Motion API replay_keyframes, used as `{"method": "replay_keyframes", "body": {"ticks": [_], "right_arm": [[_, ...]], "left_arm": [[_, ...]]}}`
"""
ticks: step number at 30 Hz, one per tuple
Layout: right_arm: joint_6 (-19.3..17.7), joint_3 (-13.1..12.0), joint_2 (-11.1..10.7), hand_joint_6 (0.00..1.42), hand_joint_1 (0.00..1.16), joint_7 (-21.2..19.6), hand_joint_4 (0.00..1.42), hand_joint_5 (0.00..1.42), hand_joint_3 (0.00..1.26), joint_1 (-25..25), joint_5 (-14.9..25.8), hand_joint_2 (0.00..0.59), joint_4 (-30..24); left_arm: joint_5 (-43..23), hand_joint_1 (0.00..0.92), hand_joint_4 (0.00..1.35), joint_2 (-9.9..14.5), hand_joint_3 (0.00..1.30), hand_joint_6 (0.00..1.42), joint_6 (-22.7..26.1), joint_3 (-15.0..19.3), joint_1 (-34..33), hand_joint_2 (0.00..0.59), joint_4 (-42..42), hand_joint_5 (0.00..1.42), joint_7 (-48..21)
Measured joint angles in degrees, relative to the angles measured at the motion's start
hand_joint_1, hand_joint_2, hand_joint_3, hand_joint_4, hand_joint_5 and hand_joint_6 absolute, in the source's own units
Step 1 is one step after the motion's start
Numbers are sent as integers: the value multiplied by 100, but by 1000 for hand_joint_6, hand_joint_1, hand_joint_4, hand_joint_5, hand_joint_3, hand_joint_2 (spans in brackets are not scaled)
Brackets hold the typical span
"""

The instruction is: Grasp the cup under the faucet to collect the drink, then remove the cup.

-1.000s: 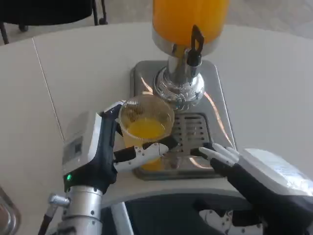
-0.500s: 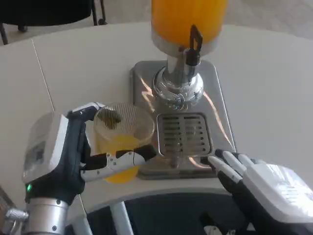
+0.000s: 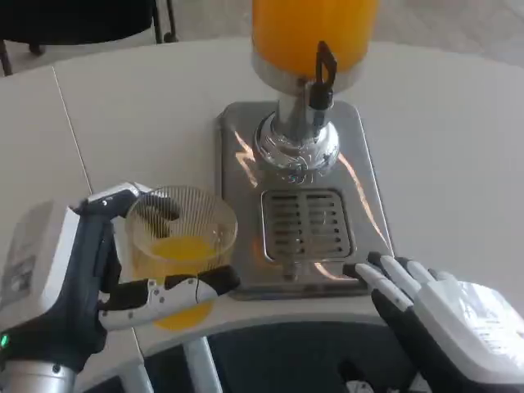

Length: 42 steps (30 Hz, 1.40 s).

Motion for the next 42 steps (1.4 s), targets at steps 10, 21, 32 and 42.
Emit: {"method": "replay_keyframes", "body": {"ticks": [10,21,32,42], "right_arm": [[-182,-65,223,0,633,-5,0,0,86,49,-34,484,8],[-362,-100,311,0,625,-4,0,0,81,34,-135,485,51],[-446,-44,478,0,620,20,0,0,76,-123,-288,485,186],[-478,4,561,0,618,21,0,0,74,-109,-375,485,204]], "left_arm": [[-335,582,1155,6,977,1424,-333,398,332,0,-240,1349,-208],[-630,583,1155,5,977,1424,-589,641,596,0,-490,1349,-387],[-848,584,1155,5,977,1424,-855,924,898,0,-626,1350,-568],[-883,584,1155,4,977,1424,-956,1057,977,0,-646,1349,-690]]}}
